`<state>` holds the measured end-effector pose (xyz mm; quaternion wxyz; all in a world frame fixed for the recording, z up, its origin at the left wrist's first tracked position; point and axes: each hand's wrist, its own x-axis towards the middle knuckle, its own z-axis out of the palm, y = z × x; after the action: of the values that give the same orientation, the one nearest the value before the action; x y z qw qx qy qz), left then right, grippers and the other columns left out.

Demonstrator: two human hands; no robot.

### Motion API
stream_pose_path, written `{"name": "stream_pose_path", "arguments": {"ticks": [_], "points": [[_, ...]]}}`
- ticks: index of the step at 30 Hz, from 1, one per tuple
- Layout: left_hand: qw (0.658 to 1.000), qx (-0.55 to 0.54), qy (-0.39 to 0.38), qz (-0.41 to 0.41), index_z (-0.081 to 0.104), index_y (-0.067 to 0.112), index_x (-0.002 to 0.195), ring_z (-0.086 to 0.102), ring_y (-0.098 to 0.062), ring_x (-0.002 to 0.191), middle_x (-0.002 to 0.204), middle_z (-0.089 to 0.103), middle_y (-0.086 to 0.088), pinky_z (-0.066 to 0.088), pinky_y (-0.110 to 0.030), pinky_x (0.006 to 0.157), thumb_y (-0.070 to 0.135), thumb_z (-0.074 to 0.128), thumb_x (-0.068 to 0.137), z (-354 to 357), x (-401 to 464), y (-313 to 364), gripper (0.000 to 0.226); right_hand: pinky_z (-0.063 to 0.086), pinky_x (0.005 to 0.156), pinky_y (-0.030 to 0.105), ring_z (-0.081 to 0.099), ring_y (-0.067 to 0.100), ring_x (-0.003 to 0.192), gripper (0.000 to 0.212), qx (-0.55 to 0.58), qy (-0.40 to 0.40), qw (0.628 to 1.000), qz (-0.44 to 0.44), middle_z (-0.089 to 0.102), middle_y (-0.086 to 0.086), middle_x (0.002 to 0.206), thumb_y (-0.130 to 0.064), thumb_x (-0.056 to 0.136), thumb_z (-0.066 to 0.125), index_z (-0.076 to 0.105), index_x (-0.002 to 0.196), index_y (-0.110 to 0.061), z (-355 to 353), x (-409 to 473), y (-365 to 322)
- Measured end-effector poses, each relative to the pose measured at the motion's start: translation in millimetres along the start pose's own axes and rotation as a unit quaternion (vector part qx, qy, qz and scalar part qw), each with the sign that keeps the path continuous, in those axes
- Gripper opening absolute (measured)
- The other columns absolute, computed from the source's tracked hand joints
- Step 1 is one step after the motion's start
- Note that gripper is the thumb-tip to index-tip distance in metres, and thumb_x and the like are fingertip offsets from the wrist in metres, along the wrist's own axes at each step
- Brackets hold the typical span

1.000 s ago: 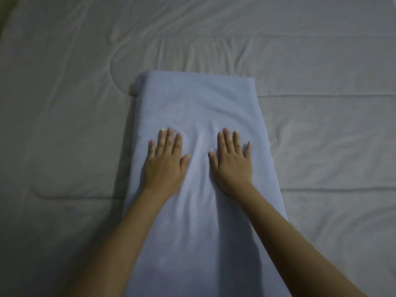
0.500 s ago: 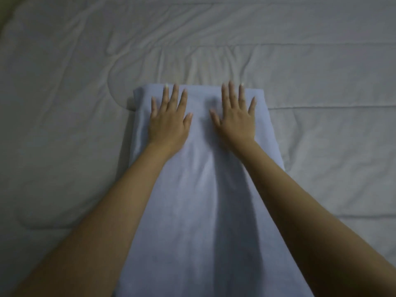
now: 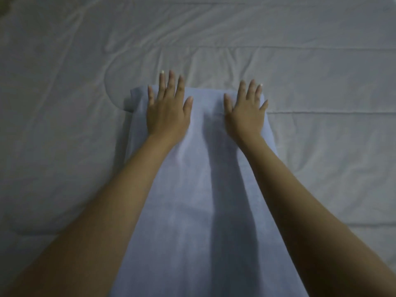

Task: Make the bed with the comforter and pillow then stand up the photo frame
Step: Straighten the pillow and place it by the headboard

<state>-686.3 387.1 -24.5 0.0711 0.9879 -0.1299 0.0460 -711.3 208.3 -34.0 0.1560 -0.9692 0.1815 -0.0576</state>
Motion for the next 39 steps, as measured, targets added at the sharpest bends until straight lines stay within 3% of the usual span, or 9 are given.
{"name": "stream_pose_path", "arguments": {"ticks": [4, 9, 13, 17, 19, 23, 29, 34, 39], "points": [[0.993, 0.031, -0.115, 0.003, 0.011, 0.015, 0.155, -0.001, -0.023, 0.150, 0.163, 0.003, -0.007, -0.001, -0.052, 0.119, 0.041, 0.024, 0.103, 14, -23, -12, 0.059, -0.004, 0.118, 0.054, -0.003, 0.020, 0.149, 0.064, -0.031, -0.114, 0.991, -0.064, 0.004, -0.003, 0.162, -0.051, 0.099, 0.026, 0.011, 0.154, -0.022, 14, -26, 32], [0.999, -0.001, 0.044, 0.014, 0.016, 0.013, 0.154, 0.004, -0.027, 0.150, 0.162, 0.011, -0.008, -0.002, -0.054, 0.116, 0.042, 0.019, 0.101, -13, -15, 15, 0.060, -0.001, 0.116, 0.054, -0.003, 0.027, 0.149, 0.065, 0.016, 0.023, 0.998, 0.061, 0.003, 0.009, 0.161, -0.048, 0.100, 0.029, 0.010, 0.154, -0.017, -13, -17, 11], [0.993, 0.044, -0.111, -0.004, 0.013, 0.017, 0.155, 0.000, -0.025, 0.150, 0.163, 0.006, -0.004, 0.001, -0.058, 0.117, 0.043, 0.019, 0.101, 17, -54, 0, 0.060, -0.004, 0.118, 0.054, -0.003, 0.020, 0.149, 0.063, -0.040, -0.100, 0.992, -0.061, 0.004, -0.003, 0.162, -0.052, 0.099, 0.026, 0.011, 0.154, -0.024, 10, -59, 34], [1.000, -0.012, 0.000, 0.001, 0.014, 0.011, 0.154, 0.002, -0.025, 0.150, 0.162, 0.010, -0.008, -0.004, -0.054, 0.116, 0.036, 0.023, 0.104, -14, -38, 19, 0.057, -0.001, 0.118, 0.054, -0.004, 0.028, 0.149, 0.061, 0.029, -0.047, 0.996, 0.067, 0.000, 0.010, 0.161, -0.043, 0.101, 0.027, 0.009, 0.154, -0.019, -9, -47, 13], [0.999, -0.025, 0.032, 0.005, 0.018, 0.013, 0.153, 0.005, -0.026, 0.150, 0.161, 0.012, -0.007, -0.002, -0.055, 0.116, 0.037, 0.023, 0.103, -12, -64, 14, 0.056, -0.002, 0.117, 0.052, -0.003, 0.027, 0.149, 0.061, 0.000, 0.015, 1.000, 0.005, 0.001, 0.007, 0.162, -0.044, 0.101, 0.026, 0.009, 0.154, -0.020, -10, -75, 13], [0.993, 0.036, -0.116, 0.006, 0.013, 0.014, 0.155, -0.001, -0.026, 0.150, 0.162, 0.005, -0.007, 0.001, -0.056, 0.117, 0.042, 0.023, 0.102, 16, -109, 9, 0.060, -0.002, 0.117, 0.056, -0.005, 0.025, 0.149, 0.064, -0.068, -0.123, 0.987, -0.079, 0.002, -0.001, 0.162, -0.052, 0.098, 0.026, 0.008, 0.154, -0.026, 7, -118, 31], [1.000, -0.029, 0.007, 0.000, 0.019, 0.013, 0.153, 0.008, -0.027, 0.149, 0.161, 0.015, -0.008, 0.003, -0.057, 0.116, 0.041, 0.014, 0.097, -23, -130, 13, 0.063, -0.009, 0.115, 0.053, -0.003, 0.026, 0.149, 0.064, 0.001, 0.003, 1.000, 0.012, 0.003, 0.007, 0.161, -0.047, 0.100, 0.026, 0.007, 0.154, -0.019, -30, -143, 18], [0.995, -0.002, -0.096, 0.009, 0.030, 0.010, 0.150, 0.015, -0.031, 0.148, 0.159, 0.023, -0.010, 0.015, -0.064, 0.113, 0.043, 0.015, 0.094, -4, -191, -5, 0.067, 0.001, 0.118, 0.056, -0.002, 0.021, 0.149, 0.064, -0.053, -0.130, 0.987, -0.080, 0.007, -0.003, 0.161, -0.052, 0.097, 0.025, 0.014, 0.153, -0.024, -12, -212, 53], [0.998, -0.059, -0.008, 0.014, 0.029, 0.007, 0.150, 0.016, -0.033, 0.147, 0.158, 0.023, -0.013, 0.013, -0.059, 0.114, 0.037, 0.026, 0.098, -31, -222, 24, 0.060, -0.004, 0.116, 0.052, 0.002, 0.027, 0.149, 0.061, -0.007, 0.004, 0.999, 0.034, 0.009, 0.007, 0.161, -0.044, 0.100, 0.029, 0.016, 0.153, -0.017, -45, -226, 39]]}}
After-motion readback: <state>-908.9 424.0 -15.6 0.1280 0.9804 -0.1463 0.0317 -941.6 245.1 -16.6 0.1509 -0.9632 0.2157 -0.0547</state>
